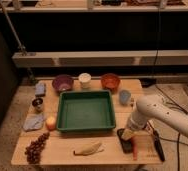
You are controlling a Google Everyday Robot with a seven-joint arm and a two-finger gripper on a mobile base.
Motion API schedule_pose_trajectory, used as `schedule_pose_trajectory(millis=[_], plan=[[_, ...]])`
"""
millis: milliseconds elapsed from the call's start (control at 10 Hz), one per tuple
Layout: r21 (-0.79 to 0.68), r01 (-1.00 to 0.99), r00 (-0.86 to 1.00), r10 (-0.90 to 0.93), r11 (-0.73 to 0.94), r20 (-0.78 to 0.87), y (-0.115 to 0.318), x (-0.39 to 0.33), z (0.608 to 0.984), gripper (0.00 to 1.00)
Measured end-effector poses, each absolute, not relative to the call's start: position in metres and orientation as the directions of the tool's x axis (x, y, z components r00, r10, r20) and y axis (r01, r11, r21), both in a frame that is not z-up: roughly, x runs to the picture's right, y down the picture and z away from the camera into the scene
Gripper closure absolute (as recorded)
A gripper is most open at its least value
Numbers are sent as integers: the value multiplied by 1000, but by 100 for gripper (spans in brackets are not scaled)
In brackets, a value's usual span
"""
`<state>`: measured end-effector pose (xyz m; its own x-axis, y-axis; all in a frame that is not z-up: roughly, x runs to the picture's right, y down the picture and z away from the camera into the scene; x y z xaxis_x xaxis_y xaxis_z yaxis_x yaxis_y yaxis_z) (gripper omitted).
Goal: Wipe tray with eraser
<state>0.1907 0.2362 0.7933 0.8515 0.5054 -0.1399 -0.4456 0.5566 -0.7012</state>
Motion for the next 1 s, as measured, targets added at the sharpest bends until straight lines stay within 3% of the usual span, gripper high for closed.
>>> schedule_pose_trajectory(millis=[300, 400, 1000], plan=[[-702, -445, 852, 505, 557, -139, 236, 190, 793, 96], [-701, -446, 851, 505, 557, -140, 236, 191, 793, 100], [-701, -446, 850, 508, 556, -138, 235, 191, 793, 100]])
